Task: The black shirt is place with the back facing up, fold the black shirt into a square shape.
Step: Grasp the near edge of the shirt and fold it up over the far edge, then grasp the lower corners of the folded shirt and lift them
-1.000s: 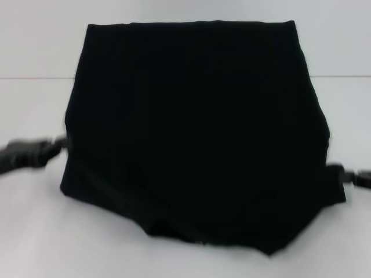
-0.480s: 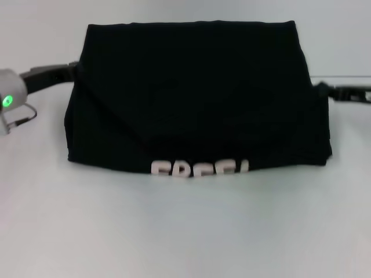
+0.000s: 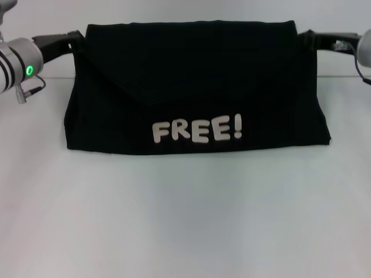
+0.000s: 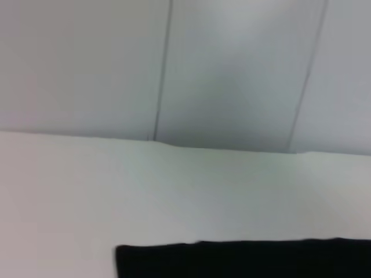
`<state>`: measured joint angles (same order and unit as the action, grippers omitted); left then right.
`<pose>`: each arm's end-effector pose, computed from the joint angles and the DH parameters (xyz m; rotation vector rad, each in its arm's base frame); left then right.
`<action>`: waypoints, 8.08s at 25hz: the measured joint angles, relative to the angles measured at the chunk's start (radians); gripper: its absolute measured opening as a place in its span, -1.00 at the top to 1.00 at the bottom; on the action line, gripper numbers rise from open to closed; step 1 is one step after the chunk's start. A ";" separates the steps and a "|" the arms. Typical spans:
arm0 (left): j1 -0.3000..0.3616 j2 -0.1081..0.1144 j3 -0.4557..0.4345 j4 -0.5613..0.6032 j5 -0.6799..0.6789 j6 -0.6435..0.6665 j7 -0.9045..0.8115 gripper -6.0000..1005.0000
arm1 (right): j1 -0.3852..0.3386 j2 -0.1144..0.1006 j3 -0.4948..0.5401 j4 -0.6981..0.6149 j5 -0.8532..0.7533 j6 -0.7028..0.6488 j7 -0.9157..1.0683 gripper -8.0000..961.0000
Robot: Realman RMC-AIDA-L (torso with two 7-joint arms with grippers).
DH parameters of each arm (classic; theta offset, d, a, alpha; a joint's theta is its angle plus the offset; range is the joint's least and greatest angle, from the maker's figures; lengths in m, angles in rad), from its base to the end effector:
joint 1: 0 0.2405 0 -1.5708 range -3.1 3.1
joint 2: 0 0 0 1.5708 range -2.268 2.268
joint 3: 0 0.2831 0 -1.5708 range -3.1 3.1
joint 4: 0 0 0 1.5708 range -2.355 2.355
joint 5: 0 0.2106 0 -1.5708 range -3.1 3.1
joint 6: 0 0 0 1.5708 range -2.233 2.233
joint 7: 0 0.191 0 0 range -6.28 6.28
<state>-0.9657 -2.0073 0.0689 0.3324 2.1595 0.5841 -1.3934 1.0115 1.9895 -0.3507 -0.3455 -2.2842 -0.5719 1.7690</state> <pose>-0.2747 0.5587 0.0186 -1.8112 -0.9415 -0.5095 0.2441 0.5685 0.0028 -1.9300 0.9989 0.4298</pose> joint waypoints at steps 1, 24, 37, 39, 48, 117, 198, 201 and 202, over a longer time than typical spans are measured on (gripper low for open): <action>-0.002 0.001 0.000 -0.002 -0.010 -0.013 0.011 0.99 | 0.004 0.003 0.000 0.000 0.005 0.018 -0.001 0.86; -0.011 -0.060 0.010 -0.053 -0.113 -0.129 0.294 0.80 | -0.022 0.060 0.001 0.039 0.107 0.079 -0.077 0.85; 0.053 -0.060 0.113 0.017 -0.080 -0.095 0.073 -0.29 | -0.111 0.030 0.001 -0.039 0.243 -0.117 -0.104 -0.15; 0.115 -0.064 0.236 0.086 -0.065 0.014 -0.084 -0.43 | -0.150 0.007 0.001 -0.040 0.273 -0.227 -0.103 -0.21; 0.345 -0.119 0.391 0.439 0.022 0.500 -0.392 -0.69 | -0.264 -0.050 -0.026 -0.048 0.274 -0.571 -0.094 -0.42; 0.307 -0.118 0.417 0.300 0.257 0.267 -0.539 0.90 | -0.287 -0.065 -0.146 -0.092 0.280 -0.678 -0.062 -0.41; 0.509 -0.123 0.138 0.624 0.292 1.197 -0.506 0.99 | -0.643 -0.056 -0.058 -0.243 0.082 -0.984 -0.200 0.98; 0.530 -0.123 0.136 0.616 0.298 1.282 -0.485 0.99 | -0.693 -0.069 -0.049 -0.239 0.080 -1.060 -0.251 0.98; 0.537 -0.124 0.135 0.616 0.300 1.305 -0.480 0.99 | -0.710 -0.072 -0.047 -0.238 0.080 -1.079 -0.266 0.98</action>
<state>-0.4282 -2.1310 0.2034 0.9482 2.4593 1.8891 -1.8731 0.3014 1.9179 -0.3974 -0.5839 -2.2040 -1.6512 1.5028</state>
